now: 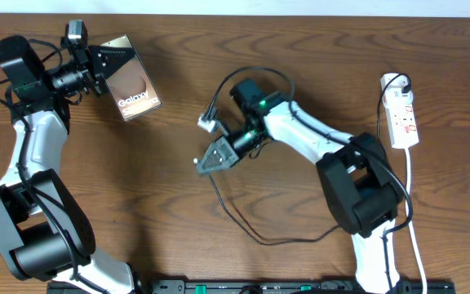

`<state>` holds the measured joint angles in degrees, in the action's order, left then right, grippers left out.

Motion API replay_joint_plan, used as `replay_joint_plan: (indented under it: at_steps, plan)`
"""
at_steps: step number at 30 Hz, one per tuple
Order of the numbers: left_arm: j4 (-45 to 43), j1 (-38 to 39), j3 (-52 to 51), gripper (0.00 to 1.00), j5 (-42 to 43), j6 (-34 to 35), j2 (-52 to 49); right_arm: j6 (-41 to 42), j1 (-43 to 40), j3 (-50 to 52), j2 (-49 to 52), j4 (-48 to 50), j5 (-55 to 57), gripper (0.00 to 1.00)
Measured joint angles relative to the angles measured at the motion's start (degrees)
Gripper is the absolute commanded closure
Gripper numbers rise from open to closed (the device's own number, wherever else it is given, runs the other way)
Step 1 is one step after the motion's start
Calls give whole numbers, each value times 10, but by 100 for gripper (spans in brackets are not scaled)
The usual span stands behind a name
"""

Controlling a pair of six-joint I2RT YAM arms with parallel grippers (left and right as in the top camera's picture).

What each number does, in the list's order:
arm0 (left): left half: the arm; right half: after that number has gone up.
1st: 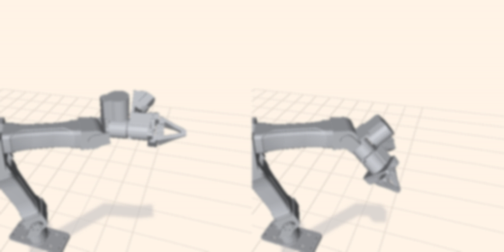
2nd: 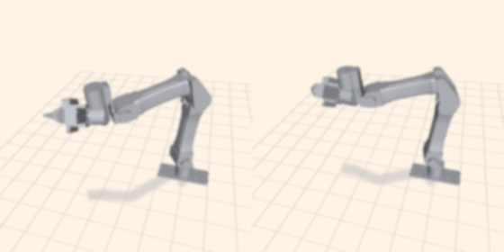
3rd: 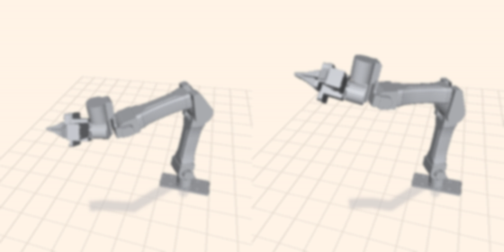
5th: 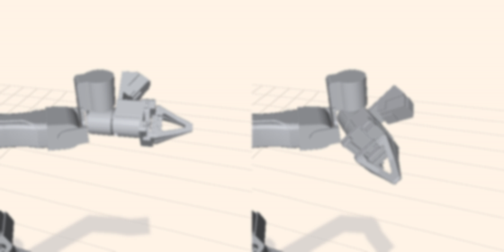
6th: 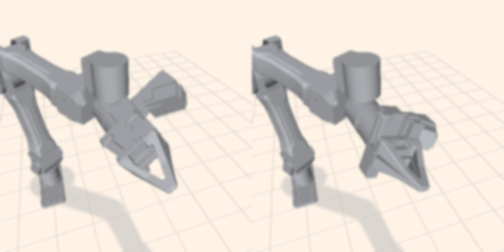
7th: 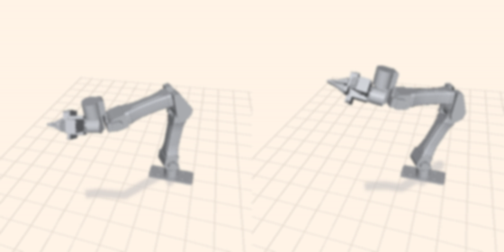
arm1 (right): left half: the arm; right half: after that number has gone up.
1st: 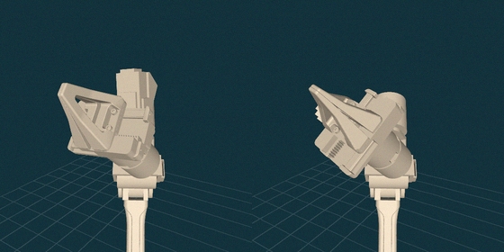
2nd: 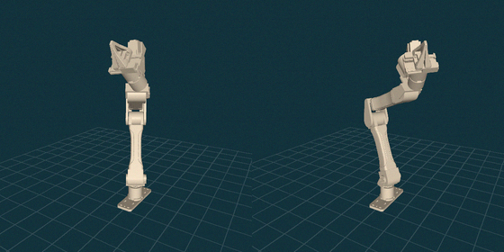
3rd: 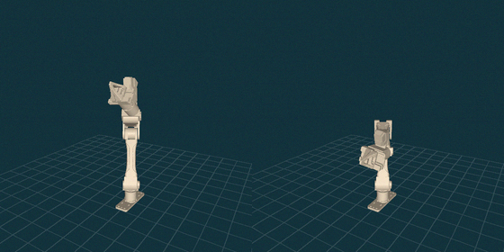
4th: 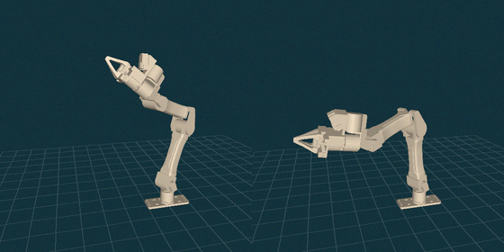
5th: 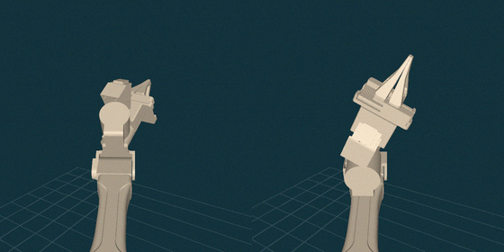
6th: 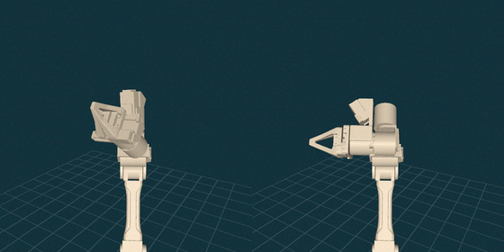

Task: Plug charger to phone and switch on socket
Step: 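Lift the cable connector with the right gripper toward the phone's bottom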

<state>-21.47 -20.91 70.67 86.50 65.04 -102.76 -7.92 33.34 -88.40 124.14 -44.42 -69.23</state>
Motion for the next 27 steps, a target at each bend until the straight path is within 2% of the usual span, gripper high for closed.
replay_joint_plan:
  at_steps: [7, 15, 23, 27]
  plan:
    - [0, 0, 0, 92, 0, -8, 0, -12, -24, 1, 0, 134, -136, 98]
    - [0, 2, 0, 93, 0, -28, 0, 43, -19, 1, 0, 211, -176, 99]
    - [0, 26, 0, 92, -1, -61, 0, 136, -16, 1, 0, 329, -186, 99]
    - [0, 38, 0, 92, -14, -71, 0, 200, -16, 1, 0, 418, -189, 99]
